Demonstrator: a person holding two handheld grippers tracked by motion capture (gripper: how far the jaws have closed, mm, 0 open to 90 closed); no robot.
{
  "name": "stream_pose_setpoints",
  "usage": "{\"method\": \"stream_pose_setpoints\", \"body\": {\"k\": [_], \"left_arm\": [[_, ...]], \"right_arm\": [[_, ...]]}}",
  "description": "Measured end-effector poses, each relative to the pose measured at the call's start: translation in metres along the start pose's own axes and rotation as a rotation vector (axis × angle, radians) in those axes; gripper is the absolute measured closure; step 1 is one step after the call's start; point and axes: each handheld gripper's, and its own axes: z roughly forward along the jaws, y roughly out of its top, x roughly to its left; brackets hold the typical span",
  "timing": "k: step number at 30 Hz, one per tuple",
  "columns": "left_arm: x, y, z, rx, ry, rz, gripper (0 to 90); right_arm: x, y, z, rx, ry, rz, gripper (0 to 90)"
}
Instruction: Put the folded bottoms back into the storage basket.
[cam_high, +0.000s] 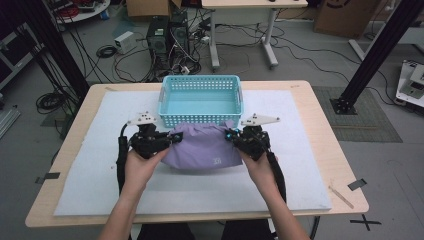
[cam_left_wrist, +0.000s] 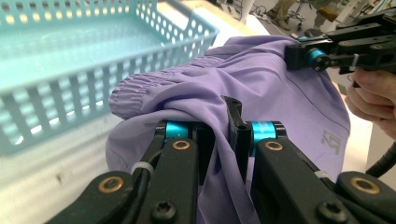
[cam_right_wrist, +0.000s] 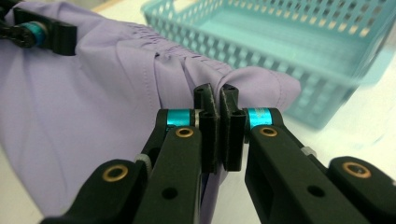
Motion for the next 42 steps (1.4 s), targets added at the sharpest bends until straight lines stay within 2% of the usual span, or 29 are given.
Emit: {"method": "stream_pose_setpoints", "body": {"k": [1, 2, 3, 4, 6, 7, 8, 9, 13, 15, 16, 17, 19, 20, 21, 22, 23, 26, 27, 29, 31, 33, 36, 40, 42], "left_arm": [[0.0, 0.0, 0.0, 0.0, 0.0, 0.0, 84.9], [0.001, 0.013, 0.0, -0.003, 0.011, 0.018, 84.9], [0.001, 0.013, 0.0, -0.003, 0.011, 0.018, 84.9], [0.003, 0.02, 0.0, -0.004, 0.018, 0.024, 84.9], [0.01, 0.034, 0.001, -0.011, 0.021, 0.029, 84.9], [0.015, 0.045, 0.003, -0.015, 0.022, 0.033, 84.9], [0.015, 0.045, 0.003, -0.015, 0.022, 0.033, 84.9], [0.02, 0.054, 0.006, -0.019, 0.026, 0.043, 84.9], [0.036, 0.074, 0.018, -0.015, 0.048, 0.055, 84.9], [0.044, 0.083, 0.024, -0.014, 0.063, 0.069, 84.9], [0.044, 0.083, 0.024, -0.014, 0.063, 0.069, 84.9], [0.053, 0.092, 0.03, -0.01, 0.077, 0.088, 84.9], [0.062, 0.099, 0.038, -0.015, 0.098, 0.106, 84.9], [0.062, 0.099, 0.038, -0.015, 0.098, 0.106, 84.9], [0.072, 0.104, 0.048, -0.002, 0.116, 0.114, 84.9], [0.072, 0.104, 0.048, -0.002, 0.116, 0.114, 84.9], [0.083, 0.108, 0.059, 0.02, 0.128, 0.12, 84.9], [0.099, 0.11, 0.076, 0.031, 0.14, 0.113, 84.9], [0.099, 0.11, 0.076, 0.031, 0.14, 0.113, 84.9], [0.112, 0.109, 0.091, 0.05, 0.142, 0.098, 84.9], [0.116, 0.108, 0.097, 0.045, 0.149, 0.101, 84.8], [0.119, 0.107, 0.102, 0.053, 0.153, 0.125, 84.8], [0.125, 0.106, 0.107, 0.062, 0.16, 0.127, 84.8], [0.135, 0.101, 0.114, 0.067, 0.187, 0.12, 84.7], [0.137, 0.098, 0.118, 0.099, 0.21, 0.135, 81.4]], "right_arm": [[0.0, 0.0, 0.0, 0.0, 0.0, 0.0, 88.3], [-0.004, 0.014, 0.001, -0.01, -0.009, -0.007, 88.3], [-0.006, 0.018, 0.001, -0.017, -0.01, -0.008, 88.3], [-0.006, 0.018, 0.001, -0.017, -0.01, -0.008, 88.3], [-0.011, 0.031, 0.004, -0.03, -0.018, -0.008, 88.3], [-0.015, 0.044, 0.008, -0.039, -0.032, -0.011, 88.3], [-0.015, 0.044, 0.008, -0.039, -0.032, -0.011, 88.3], [-0.022, 0.057, 0.014, -0.046, -0.045, -0.007, 88.3], [-0.034, 0.077, 0.027, -0.058, -0.067, -0.004, 88.3], [-0.042, 0.086, 0.035, -0.068, -0.074, -0.002, 88.3], [-0.046, 0.089, 0.04, -0.073, -0.075, 0.006, 88.3], [-0.05, 0.092, 0.045, -0.073, -0.078, 0.014, 88.3], [-0.056, 0.098, 0.055, -0.066, -0.094, 0.022, 88.3], [-0.056, 0.098, 0.055, -0.066, -0.094, 0.022, 88.3], [-0.061, 0.103, 0.064, -0.064, -0.116, 0.018, 88.3], [-0.061, 0.103, 0.064, -0.064, -0.116, 0.018, 88.3], [-0.067, 0.107, 0.075, -0.051, -0.139, 0.024, 88.3], [-0.074, 0.111, 0.087, -0.045, -0.173, 0.014, 88.3], [-0.074, 0.111, 0.087, -0.045, -0.173, 0.014, 88.3], [-0.082, 0.114, 0.1, -0.033, -0.199, 0.017, 88.3], [-0.087, 0.115, 0.108, -0.026, -0.209, 0.022, 88.2], [-0.091, 0.115, 0.116, -0.018, -0.219, 0.022, 88.2], [-0.097, 0.112, 0.126, 0.005, -0.226, 0.037, 88.3], [-0.095, 0.112, 0.135, 0.017, -0.245, 0.024, 88.2], [-0.093, 0.112, 0.141, 0.032, -0.269, 0.004, 85.8]]}}
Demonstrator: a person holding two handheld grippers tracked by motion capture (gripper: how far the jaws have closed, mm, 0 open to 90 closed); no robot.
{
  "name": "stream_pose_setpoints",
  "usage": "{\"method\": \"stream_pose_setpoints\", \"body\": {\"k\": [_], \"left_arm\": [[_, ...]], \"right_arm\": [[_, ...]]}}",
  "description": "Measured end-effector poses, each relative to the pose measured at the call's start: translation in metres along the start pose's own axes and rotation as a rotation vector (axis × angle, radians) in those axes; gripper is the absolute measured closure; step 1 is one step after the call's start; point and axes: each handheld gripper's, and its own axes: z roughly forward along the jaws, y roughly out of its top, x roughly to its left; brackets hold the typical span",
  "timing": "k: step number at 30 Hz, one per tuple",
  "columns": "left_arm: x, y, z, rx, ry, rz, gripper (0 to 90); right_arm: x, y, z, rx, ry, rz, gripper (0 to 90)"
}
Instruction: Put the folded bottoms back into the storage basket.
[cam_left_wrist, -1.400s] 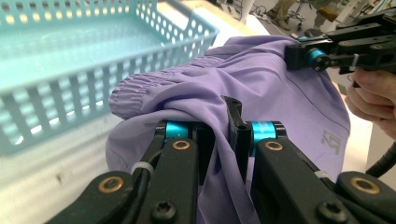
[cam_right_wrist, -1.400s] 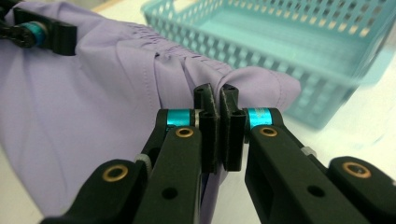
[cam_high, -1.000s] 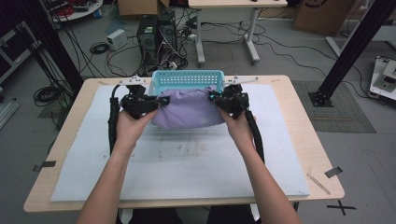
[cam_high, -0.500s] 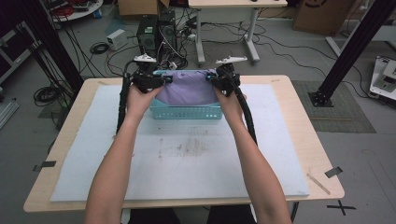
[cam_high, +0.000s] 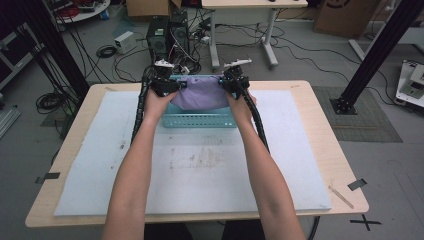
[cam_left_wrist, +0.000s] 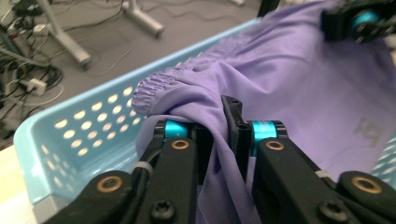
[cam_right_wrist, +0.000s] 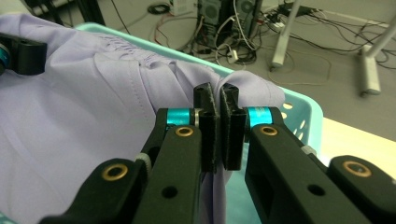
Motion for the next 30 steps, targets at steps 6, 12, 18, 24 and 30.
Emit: {"method": "stream_pose_setpoints", "body": {"k": [6, 12, 18, 24, 30], "left_arm": [[0.0, -0.008, -0.003, 0.019, 0.056, -0.016, 50.3], [-0.002, -0.017, -0.029, -0.008, 0.071, -0.002, 42.1], [-0.014, -0.028, -0.056, -0.039, 0.066, 0.046, 40.2], [-0.032, -0.035, -0.076, -0.058, 0.043, 0.107, 39.7], [-0.059, -0.042, -0.099, -0.09, 0.005, 0.178, 36.9]], "right_arm": [[-0.002, -0.004, 0.004, 0.041, -0.012, 0.014, 65.2], [-0.009, -0.014, -0.015, 0.034, -0.004, 0.008, 57.6], [-0.012, -0.024, -0.042, -0.001, 0.012, 0.006, 52.6], [-0.009, -0.031, -0.06, -0.017, 0.028, -0.005, 46.9], [-0.002, -0.044, -0.084, -0.05, 0.063, -0.041, 42.6]]}}
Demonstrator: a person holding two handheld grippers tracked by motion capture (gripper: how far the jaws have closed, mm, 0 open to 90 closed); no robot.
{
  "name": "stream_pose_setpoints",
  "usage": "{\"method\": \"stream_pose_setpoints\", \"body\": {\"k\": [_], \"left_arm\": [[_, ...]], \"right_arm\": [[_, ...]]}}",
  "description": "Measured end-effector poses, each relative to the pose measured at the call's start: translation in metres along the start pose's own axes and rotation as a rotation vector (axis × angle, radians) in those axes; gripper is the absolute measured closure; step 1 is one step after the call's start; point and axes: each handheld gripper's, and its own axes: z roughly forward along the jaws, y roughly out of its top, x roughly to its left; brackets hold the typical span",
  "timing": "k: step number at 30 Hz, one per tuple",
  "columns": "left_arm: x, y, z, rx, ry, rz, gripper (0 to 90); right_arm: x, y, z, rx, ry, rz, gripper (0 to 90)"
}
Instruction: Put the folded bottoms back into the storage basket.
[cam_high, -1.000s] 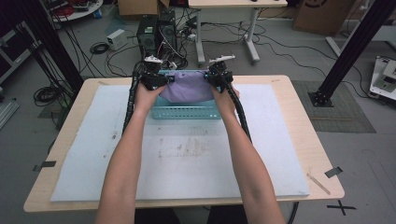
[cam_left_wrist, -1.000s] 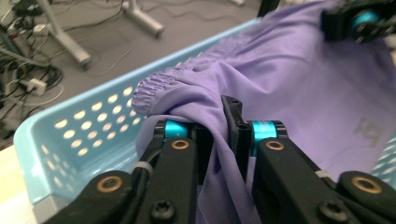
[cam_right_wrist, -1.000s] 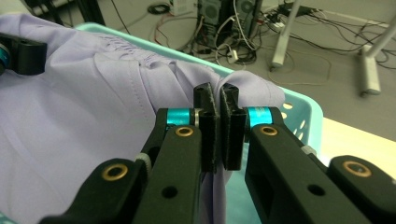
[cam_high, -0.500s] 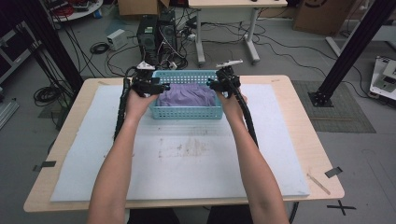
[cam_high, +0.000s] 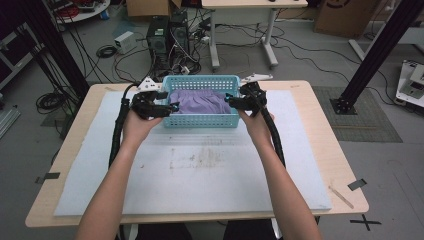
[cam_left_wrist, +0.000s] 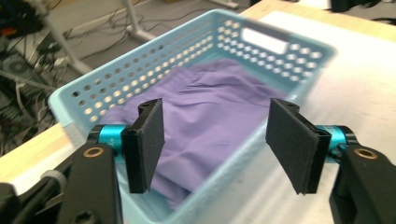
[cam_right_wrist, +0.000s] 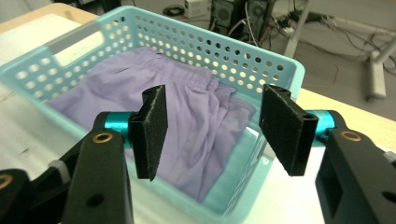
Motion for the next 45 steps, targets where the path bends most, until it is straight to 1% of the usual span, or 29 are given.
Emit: {"method": "stream_pose_setpoints", "body": {"k": [2, 5, 6, 7, 8, 9, 11, 13, 14, 15, 16, 17, 18, 20, 21, 22, 23, 24, 25, 27, 30, 31, 33, 36, 37, 38, 40, 41, 45], "left_arm": [[-0.013, -0.002, -0.01, -0.022, -0.015, 0.023, 36.6], [-0.024, -0.007, -0.019, -0.043, -0.04, 0.023, 33.8], [-0.024, -0.007, -0.019, -0.043, -0.04, 0.023, 33.2], [-0.031, -0.013, -0.023, -0.051, -0.053, 0.018, 32.2], [-0.031, -0.013, -0.023, -0.051, -0.053, 0.018, 31.6], [-0.035, -0.016, -0.025, -0.055, -0.058, 0.017, 31.6], [-0.045, -0.026, -0.031, -0.065, -0.071, 0.009, 30.0], [-0.047, -0.028, -0.033, -0.061, -0.08, 0.005, 28.9], [-0.054, -0.033, -0.035, -0.063, -0.084, 0.006, 27.5], [-0.054, -0.033, -0.035, -0.063, -0.084, 0.006, 27.3], [-0.061, -0.038, -0.039, -0.078, -0.098, 0.003, 27.3], [-0.061, -0.038, -0.039, -0.078, -0.098, 0.003, 27.2], [-0.068, -0.044, -0.044, -0.09, -0.096, 0.011, 26.8], [-0.071, -0.047, -0.047, -0.103, -0.101, 0.014, 26.7], [-0.074, -0.051, -0.049, -0.106, -0.107, 0.012, 26.6], [-0.08, -0.058, -0.052, -0.102, -0.109, 0.017, 26.6], [-0.08, -0.058, -0.052, -0.102, -0.109, 0.017, 26.7], [-0.087, -0.063, -0.056, -0.1, -0.102, 0.01, 26.6], [-0.09, -0.066, -0.058, -0.109, -0.104, 0.015, 26.6], [-0.095, -0.071, -0.06, -0.119, -0.119, 0.0, 26.6], [-0.103, -0.077, -0.062, -0.118, -0.132, 0.001, 26.3], [-0.103, -0.077, -0.062, -0.118, -0.132, 0.001, 26.3], [-0.108, -0.081, -0.062, -0.12, -0.135, 0.005, 26.3], [-0.11, -0.087, -0.062, -0.127, -0.147, -0.004, 26.1], [-0.109, -0.09, -0.059, -0.109, -0.16, -0.012, 25.9], [-0.108, -0.091, -0.059, -0.099, -0.157, -0.012, 26.0], [-0.104, -0.096, -0.059, -0.103, -0.169, -0.045, 25.9], [-0.102, -0.099, -0.059, -0.108, -0.172, -0.053, 25.8], [-0.1, -0.104, -0.06, -0.108, -0.176, -0.081, 25.7]], "right_arm": [[0.004, -0.009, -0.012, -0.008, 0.019, -0.02, 40.1], [0.008, -0.02, -0.026, -0.033, 0.028, -0.03, 37.9], [0.008, -0.02, -0.026, -0.033, 0.028, -0.03, 37.9], [0.011, -0.026, -0.035, -0.049, 0.043, -0.033, 36.0], [0.013, -0.029, -0.039, -0.058, 0.042, -0.042, 35.7], [0.013, -0.029, -0.039, -0.058, 0.042, -0.042, 35.7], [0.019, -0.038, -0.048, -0.07, 0.053, -0.068, 33.3], [0.023, -0.044, -0.053, -0.074, 0.073, -0.069, 31.1], [0.025, -0.048, -0.056, -0.081, 0.085, -0.075, 30.3], [0.027, -0.051, -0.059, -0.081, 0.095, -0.073, 28.9], [0.029, -0.055, -0.062, -0.083, 0.106, -0.076, 28.3], [0.029, -0.055, -0.062, -0.083, 0.106, -0.076, 28.3], [0.032, -0.061, -0.066, -0.073, 0.124, -0.085, 25.7], [0.033, -0.065, -0.069, -0.069, 0.134, -0.087, 25.2], [0.034, -0.072, -0.075, -0.07, 0.152, -0.083, 22.8], [0.034, -0.076, -0.079, -0.076, 0.159, -0.079, 22.7], [0.034, -0.076, -0.079, -0.076, 0.159, -0.079, 22.7], [0.034, -0.084, -0.085, -0.092, 0.172, -0.071, 21.8], [0.035, -0.088, -0.088, -0.096, 0.171, -0.076, 21.8], [0.035, -0.096, -0.091, -0.088, 0.172, -0.072, 21.8], [0.034, -0.108, -0.099, -0.119, 0.187, -0.057, 21.4], [0.034, -0.108, -0.099, -0.119, 0.187, -0.057, 21.4], [0.035, -0.119, -0.106, -0.134, 0.179, -0.074, 21.3], [0.033, -0.124, -0.11, -0.138, 0.186, -0.068, 21.3], [0.031, -0.129, -0.114, -0.153, 0.187, -0.055, 21.3], [0.03, -0.132, -0.115, -0.158, 0.188, -0.055, 21.2], [0.028, -0.135, -0.117, -0.162, 0.193, -0.053, 20.6], [0.027, -0.135, -0.118, -0.145, 0.197, -0.057, 20.6], [0.022, -0.137, -0.121, -0.142, 0.191, -0.053, 20.6]]}}
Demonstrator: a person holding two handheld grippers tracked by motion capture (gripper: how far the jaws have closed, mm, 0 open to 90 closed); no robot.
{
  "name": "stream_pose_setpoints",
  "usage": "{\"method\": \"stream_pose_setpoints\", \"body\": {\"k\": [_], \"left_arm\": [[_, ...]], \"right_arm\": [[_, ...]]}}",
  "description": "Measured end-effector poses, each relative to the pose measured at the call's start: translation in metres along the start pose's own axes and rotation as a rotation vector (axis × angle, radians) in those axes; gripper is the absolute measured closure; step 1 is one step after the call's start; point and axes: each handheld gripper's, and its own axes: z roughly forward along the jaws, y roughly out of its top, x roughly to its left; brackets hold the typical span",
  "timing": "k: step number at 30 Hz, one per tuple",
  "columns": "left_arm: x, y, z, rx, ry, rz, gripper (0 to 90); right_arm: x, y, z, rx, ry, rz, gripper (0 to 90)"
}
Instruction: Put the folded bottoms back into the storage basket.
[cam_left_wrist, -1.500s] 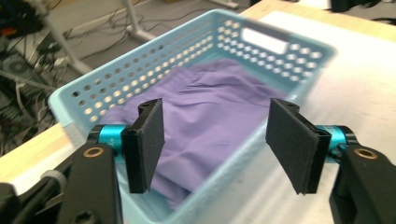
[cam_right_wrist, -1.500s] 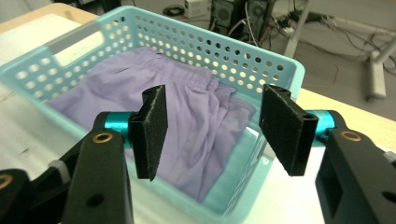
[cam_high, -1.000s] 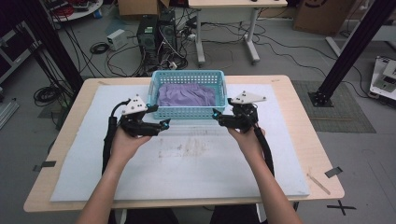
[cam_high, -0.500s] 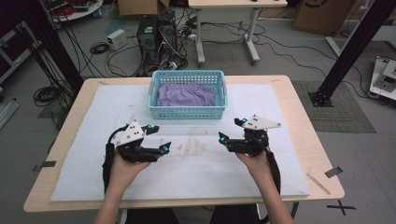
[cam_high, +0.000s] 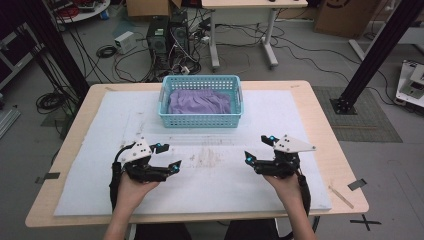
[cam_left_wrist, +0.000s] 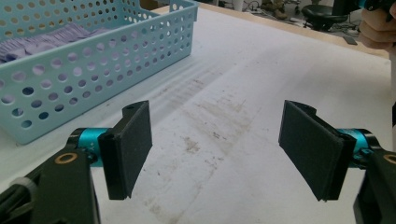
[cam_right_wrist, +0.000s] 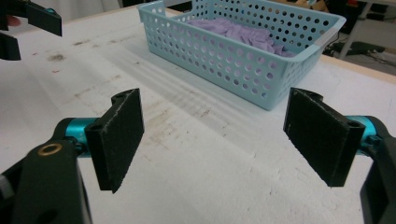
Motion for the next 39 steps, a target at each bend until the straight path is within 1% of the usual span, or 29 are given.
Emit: {"method": "stream_pose_setpoints", "body": {"k": [2, 6, 9, 13, 17, 22, 34, 39], "left_arm": [[0.0, -0.001, 0.0, -0.002, -0.001, -0.005, 25.7], [0.002, -0.001, -0.002, 0.001, 0.001, -0.007, 25.7], [0.004, -0.002, -0.004, -0.005, -0.002, -0.024, 25.7], [0.004, -0.002, -0.004, -0.008, -0.002, -0.028, 25.7], [0.005, -0.003, -0.002, 0.0, -0.008, -0.031, 25.7], [0.004, -0.004, -0.001, 0.001, -0.013, -0.029, 25.7], [0.005, -0.005, -0.002, 0.003, -0.018, -0.033, 25.7], [0.005, -0.005, -0.004, 0.0, -0.014, -0.038, 25.7]], "right_arm": [[-0.001, -0.002, -0.001, -0.001, -0.008, -0.004, 20.6], [-0.004, -0.006, -0.002, 0.019, -0.012, -0.005, 20.6], [-0.006, -0.008, -0.003, 0.022, -0.019, 0.001, 20.6], [-0.009, -0.009, -0.004, 0.026, -0.025, 0.013, 20.6], [-0.009, -0.009, -0.005, 0.024, -0.022, 0.01, 20.6], [-0.011, -0.01, -0.006, 0.019, -0.017, 0.025, 20.6], [-0.01, -0.011, -0.006, 0.012, -0.016, 0.019, 20.6], [-0.01, -0.009, -0.005, 0.009, -0.012, 0.02, 20.6]]}}
